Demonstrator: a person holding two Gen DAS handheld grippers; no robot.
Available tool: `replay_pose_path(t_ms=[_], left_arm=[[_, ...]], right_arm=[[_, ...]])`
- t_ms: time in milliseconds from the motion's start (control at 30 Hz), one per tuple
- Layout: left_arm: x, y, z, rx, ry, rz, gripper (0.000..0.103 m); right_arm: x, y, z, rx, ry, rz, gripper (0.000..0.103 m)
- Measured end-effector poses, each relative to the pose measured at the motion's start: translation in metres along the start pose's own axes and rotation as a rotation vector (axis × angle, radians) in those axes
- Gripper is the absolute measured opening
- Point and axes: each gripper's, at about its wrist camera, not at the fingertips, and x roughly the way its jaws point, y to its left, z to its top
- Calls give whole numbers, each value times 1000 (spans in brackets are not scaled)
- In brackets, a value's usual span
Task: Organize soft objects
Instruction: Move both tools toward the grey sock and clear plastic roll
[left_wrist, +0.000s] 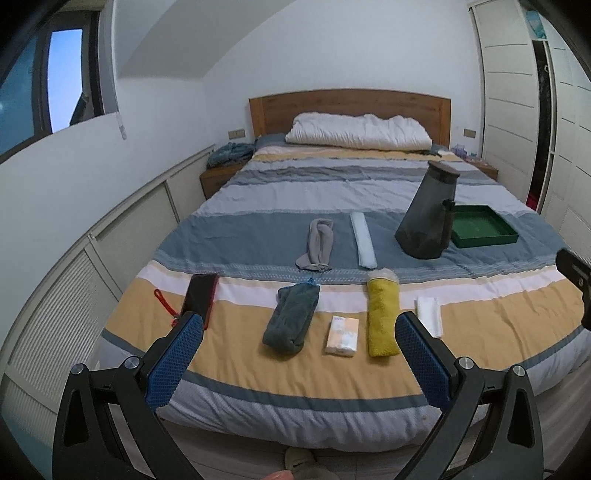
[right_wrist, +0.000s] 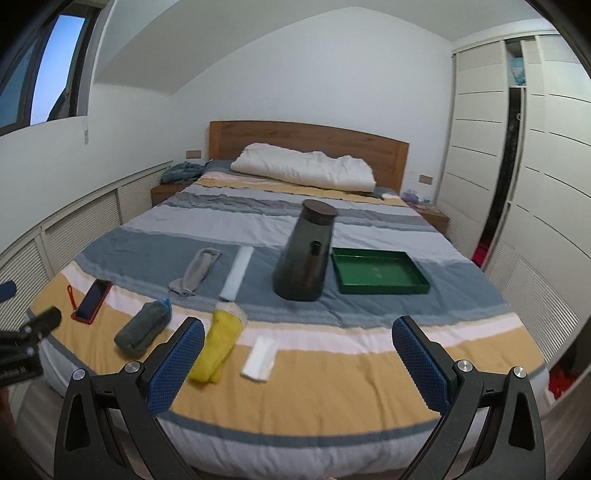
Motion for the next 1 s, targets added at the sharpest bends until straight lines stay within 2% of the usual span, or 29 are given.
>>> replay_pose_path(t_ms=[133,167,233,367,467,733,1000], left_arm=[[40,5,15,-14,57,-19,102],[59,10,23,-27,91,-46,102],[83,16,33,-31,126,-43,102],[150,23,59,20,148,60,102],[186,23,70,34,143,98,102],[227,11,85,62,60,149,102],[250,-3,98,105,36,141,102]], right_arm=[[46,18,18,-30,-3,11,103],[58,22,22,-36,0,15,103],[89,32,33,-41,14,28,103],[151,50,55,-57,26,34,103],[196,65,70,-66,32,39,103],[309,103,90,-104,74,46,103],[372,122,95,-102,96,56,103]])
